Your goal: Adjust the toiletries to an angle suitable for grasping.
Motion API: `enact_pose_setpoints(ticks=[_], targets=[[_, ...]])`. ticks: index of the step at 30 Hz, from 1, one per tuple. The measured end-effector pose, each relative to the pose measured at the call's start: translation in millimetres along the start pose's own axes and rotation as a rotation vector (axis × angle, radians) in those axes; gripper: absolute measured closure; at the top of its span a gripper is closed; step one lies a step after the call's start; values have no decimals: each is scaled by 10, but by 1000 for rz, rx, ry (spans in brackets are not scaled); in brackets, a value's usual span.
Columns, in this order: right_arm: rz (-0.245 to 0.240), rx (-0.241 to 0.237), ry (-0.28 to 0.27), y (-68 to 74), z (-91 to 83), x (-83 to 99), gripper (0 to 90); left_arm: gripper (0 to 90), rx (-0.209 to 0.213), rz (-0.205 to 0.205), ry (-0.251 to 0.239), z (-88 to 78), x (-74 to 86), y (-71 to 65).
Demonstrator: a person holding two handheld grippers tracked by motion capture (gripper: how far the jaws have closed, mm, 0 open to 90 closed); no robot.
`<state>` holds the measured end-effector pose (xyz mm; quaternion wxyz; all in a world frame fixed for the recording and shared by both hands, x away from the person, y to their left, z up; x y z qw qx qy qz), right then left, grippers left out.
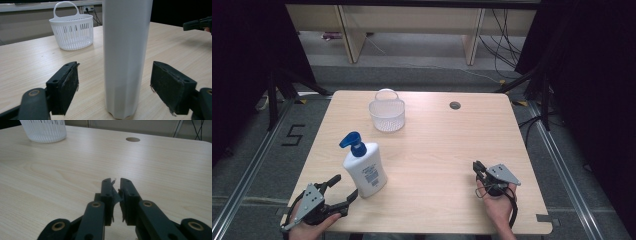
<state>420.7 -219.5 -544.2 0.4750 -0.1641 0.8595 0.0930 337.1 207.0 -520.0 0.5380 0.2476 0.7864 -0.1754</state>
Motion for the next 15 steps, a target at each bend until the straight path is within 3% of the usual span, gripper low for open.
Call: enact_pose_setpoints(ticks=[2,4,8,10,11,15], targets=[[5,-21,7,12,-15,5,775,247,-2,-3,0,-24,1,-8],[4,-3,-6,-4,-7,0,733,267,0,0,-3,-51,2,-22],[2,-15,5,1,-4,5,675,322,-2,2,-1,-109,19,-52],[9,-3,19,-10,-8,12,643,393,-10,6,-4,-147,32,-66],[14,-24,17,-3,-8,11,628,438,-16,11,5,-178,40,-71],[39,-13,6,-31,-3,3,590,593,6,23,-19,-249,10,-128]])
Point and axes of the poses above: each handheld gripper's, and its own axes: z roughly forward along the jaws, x roughly out of its underside, y roughly to its left, the point moved 8 cm from there along z, roughly forward along the jaws, and after that the axes turned 10 degrees about y, right-handed, at the moved point
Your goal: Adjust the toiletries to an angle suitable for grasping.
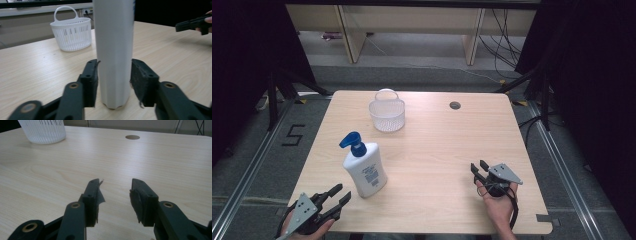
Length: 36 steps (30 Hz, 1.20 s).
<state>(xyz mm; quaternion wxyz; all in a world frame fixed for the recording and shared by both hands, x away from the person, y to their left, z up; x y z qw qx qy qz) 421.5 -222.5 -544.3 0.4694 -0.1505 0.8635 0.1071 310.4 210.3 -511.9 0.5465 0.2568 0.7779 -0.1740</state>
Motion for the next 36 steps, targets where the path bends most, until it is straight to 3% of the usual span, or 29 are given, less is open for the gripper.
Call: enact_pose_setpoints(ticks=[3,9,15,20,21,24,25,26,29,32,36], targets=[[-5,4,6,-7,10,3,581,719,40,19,2,-16,-35,-105],[0,-13,15,2,3,7,579,854,96,41,-16,82,-169,-289],[1,6,1,-14,3,-3,579,871,128,66,-2,235,-260,-374],[-1,-3,24,-9,-2,9,578,884,125,56,26,326,-257,-349],[42,-13,28,28,3,18,577,892,131,49,17,353,-270,-345],[10,-17,26,8,4,11,576,894,125,43,12,366,-291,-325],[19,-25,19,9,14,8,576,895,109,46,26,368,-287,-307],[10,-4,16,-13,24,5,575,896,111,44,25,385,-291,-300],[4,-30,27,19,11,11,573,897,104,42,32,421,-292,-288],[-14,2,23,0,7,9,572,899,90,38,47,452,-290,-269],[4,-18,20,11,19,5,570,899,95,31,53,477,-291,-258]])
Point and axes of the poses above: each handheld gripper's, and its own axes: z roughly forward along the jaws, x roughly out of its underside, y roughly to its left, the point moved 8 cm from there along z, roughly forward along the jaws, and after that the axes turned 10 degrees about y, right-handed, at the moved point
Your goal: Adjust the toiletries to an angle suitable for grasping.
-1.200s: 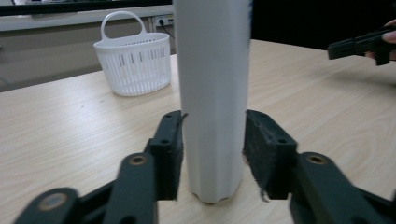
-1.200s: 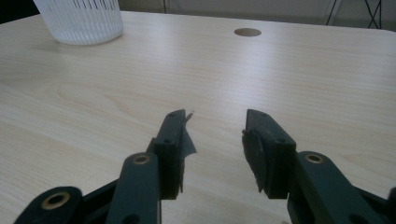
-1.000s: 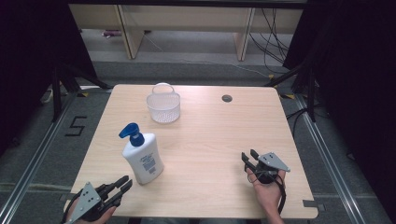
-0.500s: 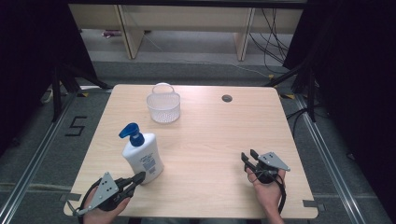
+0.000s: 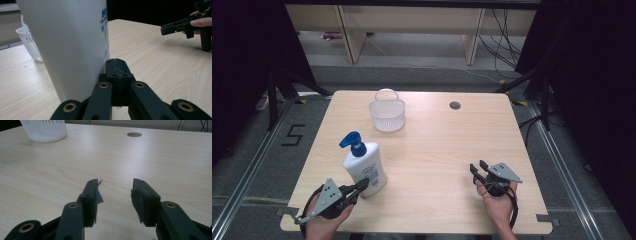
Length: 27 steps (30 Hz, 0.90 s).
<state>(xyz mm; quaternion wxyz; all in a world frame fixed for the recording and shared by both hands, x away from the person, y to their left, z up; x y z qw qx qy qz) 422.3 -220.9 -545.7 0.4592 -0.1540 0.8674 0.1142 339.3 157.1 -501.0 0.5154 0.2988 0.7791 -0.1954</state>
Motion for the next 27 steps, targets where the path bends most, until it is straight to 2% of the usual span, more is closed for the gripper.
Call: enact_pose_setpoints(ticks=[2,3,7,10,16,21,27], targets=[[12,10,8,-5,-12,7,569,899,1,0,-1,11,2,-3],[37,0,13,16,-17,14,568,899,6,-4,-9,19,-1,-3],[5,-7,-3,-3,-5,0,566,899,-3,-9,-1,-4,6,33],[7,-7,-2,-2,-4,0,566,899,-3,-26,-7,-13,9,72],[5,-6,-2,0,-4,1,565,899,-30,-35,11,-48,30,177],[8,-11,-1,6,0,0,564,898,-53,-66,2,-55,33,298],[13,-8,-1,1,-7,3,561,898,-79,-81,2,-63,37,399]])
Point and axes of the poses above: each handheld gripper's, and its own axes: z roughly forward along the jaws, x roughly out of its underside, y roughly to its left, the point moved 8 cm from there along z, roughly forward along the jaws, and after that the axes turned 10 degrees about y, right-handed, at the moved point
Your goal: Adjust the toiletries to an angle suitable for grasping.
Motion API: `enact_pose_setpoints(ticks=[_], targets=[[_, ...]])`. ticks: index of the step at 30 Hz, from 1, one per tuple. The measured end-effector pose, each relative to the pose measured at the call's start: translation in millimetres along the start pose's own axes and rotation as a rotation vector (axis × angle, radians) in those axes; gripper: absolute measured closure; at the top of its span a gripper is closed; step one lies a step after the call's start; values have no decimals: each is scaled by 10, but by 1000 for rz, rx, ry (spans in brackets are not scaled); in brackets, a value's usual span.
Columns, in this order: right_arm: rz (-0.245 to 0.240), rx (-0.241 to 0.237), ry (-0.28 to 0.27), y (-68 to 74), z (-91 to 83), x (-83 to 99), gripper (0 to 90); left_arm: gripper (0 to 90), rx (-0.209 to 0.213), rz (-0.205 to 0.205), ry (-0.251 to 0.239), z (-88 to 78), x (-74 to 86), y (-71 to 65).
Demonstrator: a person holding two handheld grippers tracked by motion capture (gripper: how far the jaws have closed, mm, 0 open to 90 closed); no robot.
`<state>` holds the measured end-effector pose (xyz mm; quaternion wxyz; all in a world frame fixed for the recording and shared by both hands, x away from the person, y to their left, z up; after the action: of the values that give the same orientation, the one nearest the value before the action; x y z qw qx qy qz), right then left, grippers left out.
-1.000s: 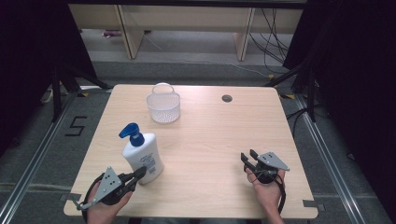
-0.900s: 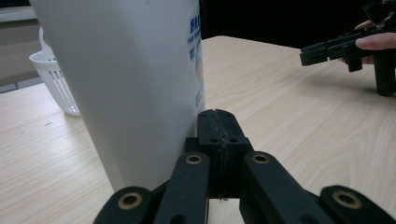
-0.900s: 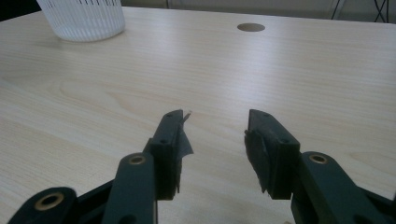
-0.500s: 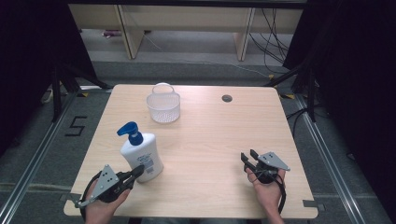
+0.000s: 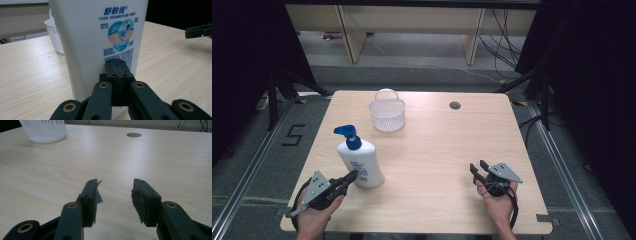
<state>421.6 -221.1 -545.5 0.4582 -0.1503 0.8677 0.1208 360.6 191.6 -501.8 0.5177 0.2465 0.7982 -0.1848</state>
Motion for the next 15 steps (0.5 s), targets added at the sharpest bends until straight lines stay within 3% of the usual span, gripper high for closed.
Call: enact_pose_setpoints(ticks=[9,14,15], targets=[[0,1,1,1,0,1,558,894,-13,-16,-8,-12,7,20],[-17,22,-5,-25,-16,-6,544,766,-15,-4,-54,-92,-32,-60],[25,10,-3,8,-9,4,540,730,-19,-2,-58,-128,-38,-77]])
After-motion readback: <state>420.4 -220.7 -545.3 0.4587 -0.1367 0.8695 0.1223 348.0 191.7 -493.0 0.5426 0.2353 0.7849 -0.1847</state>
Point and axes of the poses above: each handheld gripper's, and its own axes: z roughly forward along the jaws, x roughly out of its underside, y roughly to its left, the point moved 8 cm from there along z, roughly forward along the jaws, and after that the axes turned 10 degrees about y, right-handed, at the moved point
